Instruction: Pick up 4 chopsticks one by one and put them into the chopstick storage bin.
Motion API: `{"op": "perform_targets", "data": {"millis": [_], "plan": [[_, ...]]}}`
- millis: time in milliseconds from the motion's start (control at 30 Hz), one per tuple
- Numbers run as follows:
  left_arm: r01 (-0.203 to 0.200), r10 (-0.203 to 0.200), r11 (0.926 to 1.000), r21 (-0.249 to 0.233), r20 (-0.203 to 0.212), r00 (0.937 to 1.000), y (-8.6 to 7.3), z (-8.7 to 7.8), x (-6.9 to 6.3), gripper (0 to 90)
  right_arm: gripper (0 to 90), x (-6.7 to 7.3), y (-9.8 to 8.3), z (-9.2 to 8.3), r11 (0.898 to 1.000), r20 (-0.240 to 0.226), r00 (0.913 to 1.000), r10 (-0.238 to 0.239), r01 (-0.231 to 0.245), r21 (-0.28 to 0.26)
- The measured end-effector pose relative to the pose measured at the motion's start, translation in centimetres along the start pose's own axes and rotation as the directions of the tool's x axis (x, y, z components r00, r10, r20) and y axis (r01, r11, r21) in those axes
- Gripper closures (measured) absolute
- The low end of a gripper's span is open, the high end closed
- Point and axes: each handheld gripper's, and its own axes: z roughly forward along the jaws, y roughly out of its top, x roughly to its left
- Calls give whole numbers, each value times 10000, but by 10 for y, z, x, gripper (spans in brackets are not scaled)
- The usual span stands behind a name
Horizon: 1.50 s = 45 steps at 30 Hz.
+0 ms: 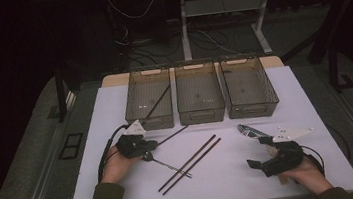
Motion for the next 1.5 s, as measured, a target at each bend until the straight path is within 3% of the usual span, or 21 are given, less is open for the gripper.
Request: {"op": "perform_targets", "data": {"millis": [267,833,1233,1500], "plan": [[-178,178,9998,112,-11,9998,1,-6,5,860,32,0,0,0,10000,-5,10000,2,-2,10],[-81,74,9996,-280,-234,9997,-1,-29,8,860,32,0,0,0,10000,-7,10000,13,-13,6],[-123,112,9983,-578,-179,9998,0,-44,-1,860,32,0,0,0,10000,3,10000,10,-10,1],[-413,409,9964,-742,-60,9991,9,-48,-11,859,32,0,0,0,10000,-2,10000,-15,15,-30]]}}
